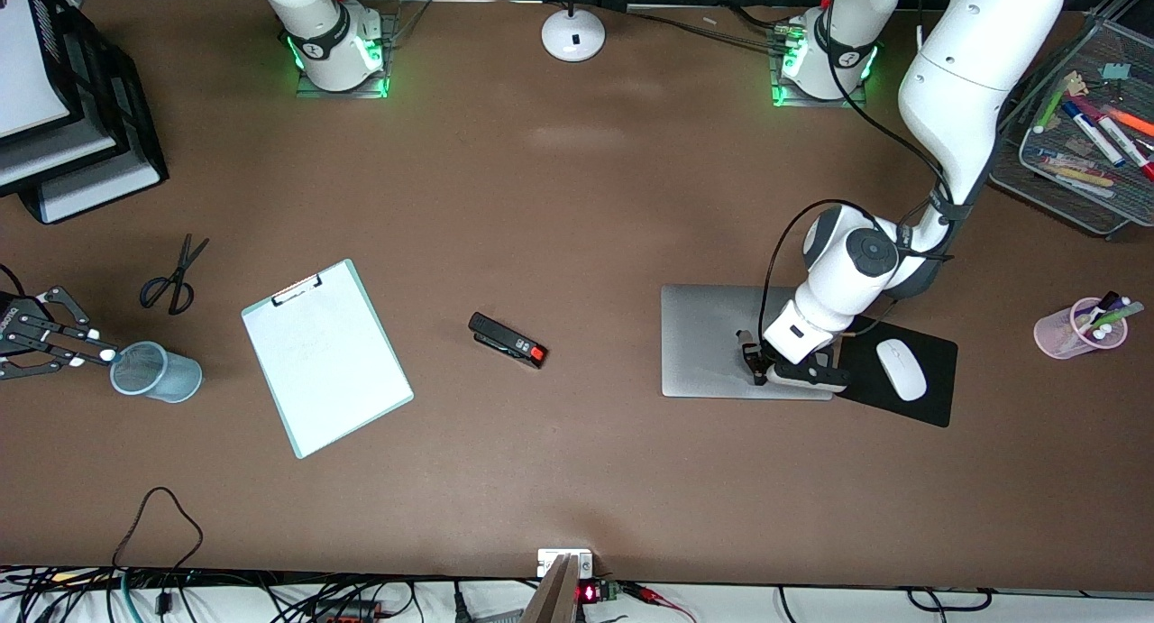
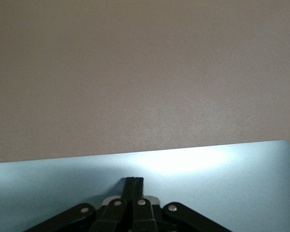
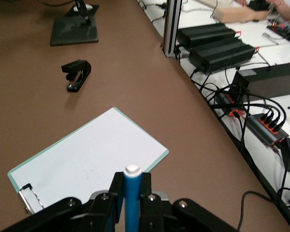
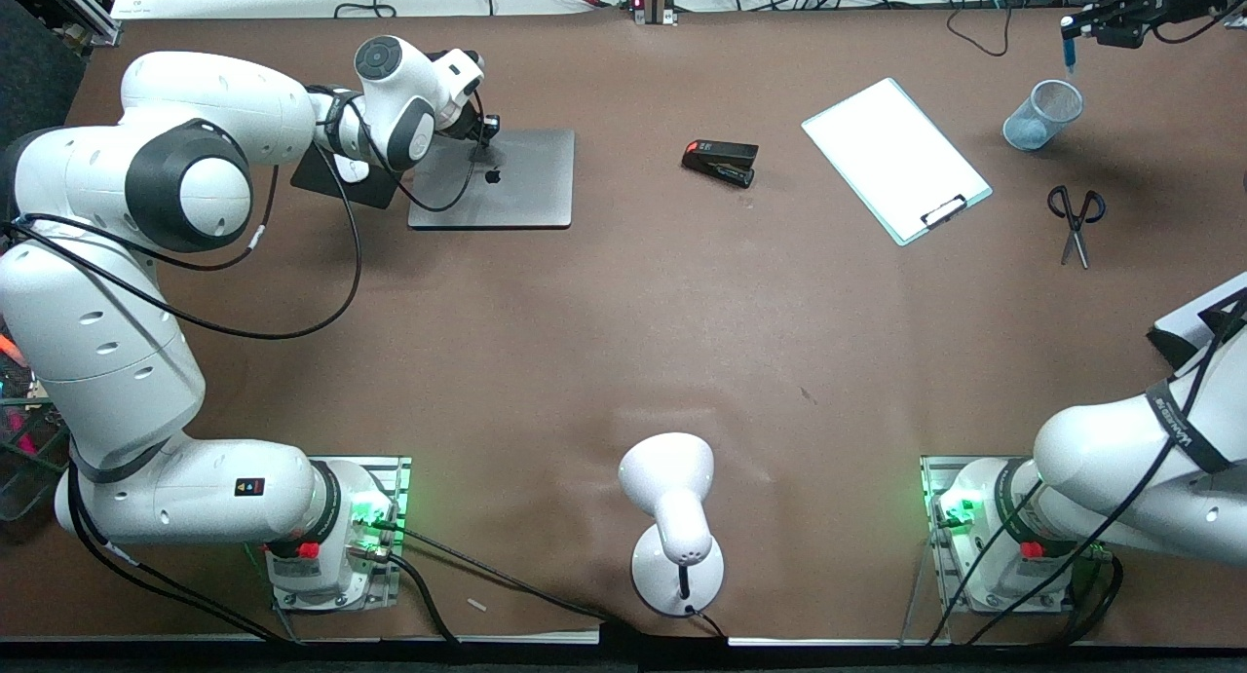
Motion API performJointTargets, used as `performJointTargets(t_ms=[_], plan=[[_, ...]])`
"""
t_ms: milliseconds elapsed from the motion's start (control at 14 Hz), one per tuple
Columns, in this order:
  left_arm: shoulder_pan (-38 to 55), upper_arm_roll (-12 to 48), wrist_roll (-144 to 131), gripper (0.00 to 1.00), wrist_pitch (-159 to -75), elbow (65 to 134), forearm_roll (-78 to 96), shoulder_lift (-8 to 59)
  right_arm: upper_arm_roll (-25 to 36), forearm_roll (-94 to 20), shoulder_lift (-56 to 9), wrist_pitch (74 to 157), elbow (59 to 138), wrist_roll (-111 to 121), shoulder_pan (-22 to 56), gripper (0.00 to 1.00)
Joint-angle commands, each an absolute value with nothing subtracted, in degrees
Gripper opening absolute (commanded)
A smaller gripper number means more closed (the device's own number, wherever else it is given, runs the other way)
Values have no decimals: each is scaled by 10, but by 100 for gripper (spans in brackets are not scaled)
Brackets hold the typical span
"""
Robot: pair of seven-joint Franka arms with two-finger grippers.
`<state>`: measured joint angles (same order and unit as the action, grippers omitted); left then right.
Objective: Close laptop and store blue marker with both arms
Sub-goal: 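Drop the marker into the blue cup while the left gripper closes the lid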
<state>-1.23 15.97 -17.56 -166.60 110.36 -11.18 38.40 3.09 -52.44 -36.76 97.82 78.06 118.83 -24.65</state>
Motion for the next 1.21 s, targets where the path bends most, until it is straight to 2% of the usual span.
performJointTargets(t_ms=[0, 429, 714, 1000, 1071, 1143], plan=[[-13, 156, -175, 0, -1641, 1104, -128, 357, 22, -563, -411, 956, 747, 1235, -271, 0], [-10, 166, -172, 0, -1429, 1100, -132, 245, 20, -593, -446, 947, 747, 1268, -291, 1], [-13, 182, -153, 0, -1314, 1097, -131, 200, 21, -628, -470, 945, 747, 1303, -299, 1], [-17, 193, -133, 7, -1206, 1098, -127, 160, 20, -630, -497, 942, 746, 1317, -305, 1], [-17, 195, -133, 7, -1189, 1097, -125, 152, 21, -629, -497, 942, 746, 1314, -307, 2], [-17, 201, -132, 7, -1172, 1097, -123, 143, 22, -628, -497, 942, 746, 1310, -307, 7]])
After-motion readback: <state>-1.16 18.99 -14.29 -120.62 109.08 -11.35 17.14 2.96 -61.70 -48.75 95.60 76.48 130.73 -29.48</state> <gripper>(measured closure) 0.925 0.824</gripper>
